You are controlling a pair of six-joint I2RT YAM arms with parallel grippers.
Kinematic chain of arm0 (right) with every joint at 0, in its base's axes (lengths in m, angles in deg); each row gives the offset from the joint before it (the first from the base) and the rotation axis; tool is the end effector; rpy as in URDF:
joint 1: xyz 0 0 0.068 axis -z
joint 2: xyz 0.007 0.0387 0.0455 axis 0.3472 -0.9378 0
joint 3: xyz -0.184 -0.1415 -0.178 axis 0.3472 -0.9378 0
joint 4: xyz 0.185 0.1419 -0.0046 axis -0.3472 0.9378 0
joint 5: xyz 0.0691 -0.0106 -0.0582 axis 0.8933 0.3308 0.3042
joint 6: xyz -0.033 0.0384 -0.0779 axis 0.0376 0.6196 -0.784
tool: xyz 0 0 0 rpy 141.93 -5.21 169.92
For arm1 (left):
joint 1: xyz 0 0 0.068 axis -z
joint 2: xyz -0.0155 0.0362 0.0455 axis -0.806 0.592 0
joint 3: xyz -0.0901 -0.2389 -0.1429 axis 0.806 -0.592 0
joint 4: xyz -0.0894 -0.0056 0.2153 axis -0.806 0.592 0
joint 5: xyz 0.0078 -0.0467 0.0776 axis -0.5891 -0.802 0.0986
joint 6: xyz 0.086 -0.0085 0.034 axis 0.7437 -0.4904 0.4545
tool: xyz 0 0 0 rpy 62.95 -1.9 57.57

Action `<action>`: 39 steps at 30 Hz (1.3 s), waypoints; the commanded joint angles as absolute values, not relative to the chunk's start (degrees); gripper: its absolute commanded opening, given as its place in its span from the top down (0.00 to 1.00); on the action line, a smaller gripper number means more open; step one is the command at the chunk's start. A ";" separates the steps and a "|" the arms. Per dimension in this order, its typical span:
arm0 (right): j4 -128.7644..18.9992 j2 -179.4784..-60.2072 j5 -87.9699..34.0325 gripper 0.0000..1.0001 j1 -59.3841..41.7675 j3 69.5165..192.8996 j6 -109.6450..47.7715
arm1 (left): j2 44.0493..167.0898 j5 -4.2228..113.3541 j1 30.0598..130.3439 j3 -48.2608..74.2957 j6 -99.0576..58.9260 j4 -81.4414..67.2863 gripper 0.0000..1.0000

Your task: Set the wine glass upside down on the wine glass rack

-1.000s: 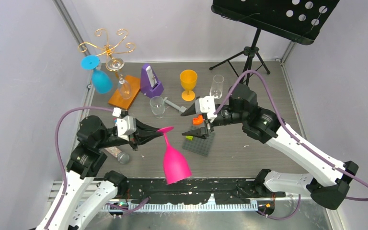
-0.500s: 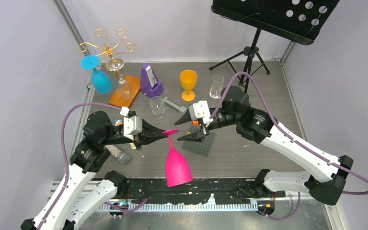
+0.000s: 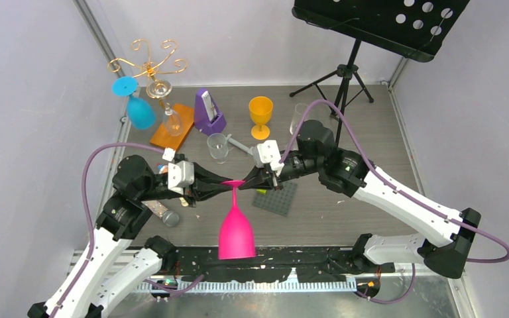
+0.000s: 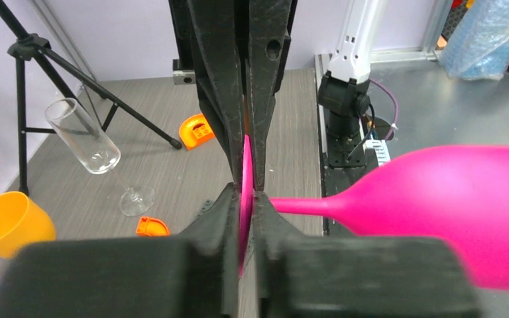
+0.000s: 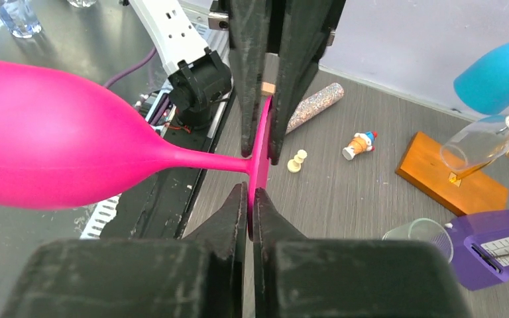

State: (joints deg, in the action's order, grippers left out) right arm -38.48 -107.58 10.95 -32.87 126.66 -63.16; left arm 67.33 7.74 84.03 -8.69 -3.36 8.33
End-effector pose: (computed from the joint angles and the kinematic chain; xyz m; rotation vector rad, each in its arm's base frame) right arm 0.1066 0.2419 0.4134 -1.5795 1.0164 1.0592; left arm 0.0605 -0.1149 0.3931 1.1938 1.1828 -1.0834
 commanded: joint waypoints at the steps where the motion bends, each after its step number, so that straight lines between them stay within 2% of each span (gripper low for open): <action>1: -40.50 -107.15 8.68 0.95 -33.08 129.52 -62.55 | 66.14 12.35 84.37 -7.73 -5.38 4.63 0.74; 3: -40.77 -106.20 5.42 0.95 -33.11 128.82 -63.24 | 64.28 17.44 84.36 -8.61 -6.33 3.84 0.49; 7: -43.40 -103.21 -5.28 0.95 -33.15 125.74 -65.72 | 59.47 32.31 84.38 -11.59 -11.56 0.86 0.18; 10: -48.71 -100.52 -9.92 0.95 -33.12 122.53 -69.61 | 56.78 41.59 84.33 -12.94 -14.71 -0.31 0.05; 13: -55.19 -98.93 -13.93 0.95 -33.50 118.82 -75.55 | 56.96 42.57 84.37 -12.22 -17.50 0.95 0.04; 22: -69.02 -99.84 -19.91 0.95 -38.67 115.12 -88.65 | 63.93 29.73 84.38 -12.53 -31.00 -2.80 0.20; 26: -72.18 -101.32 -23.47 0.95 -41.15 115.18 -93.87 | 67.68 22.03 84.37 -13.00 -34.90 -7.61 0.33; 29: -74.03 -101.63 -25.21 0.95 -42.15 114.88 -96.36 | 69.40 19.80 84.38 -13.13 -35.92 -8.28 0.39; 31: -74.55 -101.41 -25.41 0.95 -42.29 114.78 -96.90 | 69.64 19.59 84.37 -13.57 -36.40 -9.42 0.48; 32: -74.68 -101.18 -25.35 0.95 -42.36 114.75 -96.90 | 69.61 19.73 84.38 -13.88 -36.57 -10.10 0.56; 34: -74.71 -101.03 -25.43 0.95 -42.39 114.73 -96.91 | 69.24 20.62 84.37 -14.58 -36.85 -11.34 0.77; 36: -74.57 -100.83 -25.94 0.95 -42.42 114.72 -96.84 | 68.86 21.58 84.38 -14.99 -36.71 -12.07 0.90; 38: -74.15 -100.79 -26.56 0.95 -42.43 114.68 -96.88 | 68.54 22.01 84.37 -15.28 -36.38 -12.51 1.00; 39: -74.08 -100.76 -26.99 0.95 -42.43 114.54 -96.81 | 68.41 21.92 84.37 -15.28 -36.15 -12.63 1.00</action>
